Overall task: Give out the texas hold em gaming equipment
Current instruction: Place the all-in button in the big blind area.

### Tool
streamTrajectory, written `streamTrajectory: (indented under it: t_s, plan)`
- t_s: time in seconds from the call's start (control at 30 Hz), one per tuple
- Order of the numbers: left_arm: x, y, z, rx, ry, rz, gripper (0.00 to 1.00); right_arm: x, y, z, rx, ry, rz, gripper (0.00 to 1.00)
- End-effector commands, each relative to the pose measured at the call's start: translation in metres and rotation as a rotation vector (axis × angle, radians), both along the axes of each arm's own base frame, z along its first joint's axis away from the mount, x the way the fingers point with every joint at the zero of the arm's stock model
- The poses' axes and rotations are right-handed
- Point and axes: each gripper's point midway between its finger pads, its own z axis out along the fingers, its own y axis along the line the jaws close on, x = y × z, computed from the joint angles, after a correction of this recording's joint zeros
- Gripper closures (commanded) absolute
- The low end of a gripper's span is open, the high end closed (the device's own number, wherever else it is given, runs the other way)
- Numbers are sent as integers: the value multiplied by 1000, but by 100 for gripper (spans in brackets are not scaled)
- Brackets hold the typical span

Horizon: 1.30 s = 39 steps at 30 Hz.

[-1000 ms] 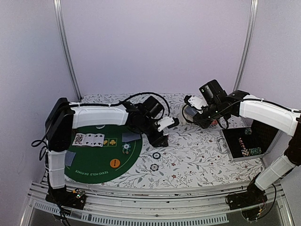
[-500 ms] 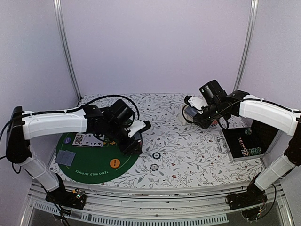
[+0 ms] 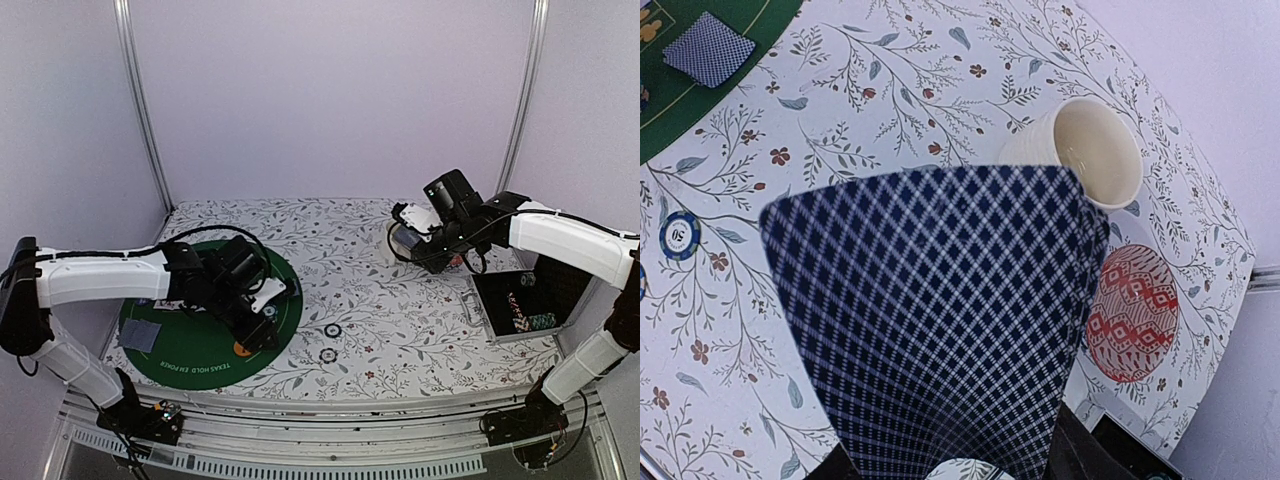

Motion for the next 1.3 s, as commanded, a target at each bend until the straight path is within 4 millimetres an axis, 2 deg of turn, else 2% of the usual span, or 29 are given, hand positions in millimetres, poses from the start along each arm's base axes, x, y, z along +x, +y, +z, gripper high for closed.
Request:
streamTrajectory:
  t_s: [0.0,0.1,0.17,0.3,0.6,0.8,0.93,1.0,1.07,1.17,1.27]
  plan:
    - [4,8,-30,139,1,-7,86,2,0,24,46,-45,-10,54]
    - [15,12,-44,209,-34,-3,88,3,0,24,45,-46,-6,54]
    - [24,5,-47,201,-62,-2,87,4,1,24,44,-45,-4,54]
    - [27,-8,-52,168,-49,-23,86,4,1,25,45,-44,-6,54]
    - [30,-15,-63,174,-54,-45,82,4,0,25,41,-45,-7,54]
    - [29,-16,-51,153,-57,-43,51,3,1,26,41,-40,-3,54]
    - [18,-29,-26,55,-33,-92,26,5,1,26,32,-34,-11,54]
    - [14,-34,-13,10,-45,-126,9,7,0,24,19,-30,-15,53]
    - [16,-29,-7,14,-84,-126,4,7,1,23,13,-24,-13,53]
    - [24,-16,-8,91,-118,-95,3,8,5,27,31,-27,-4,53]
    - [25,-27,14,32,-131,-102,6,7,9,33,47,-31,7,53]
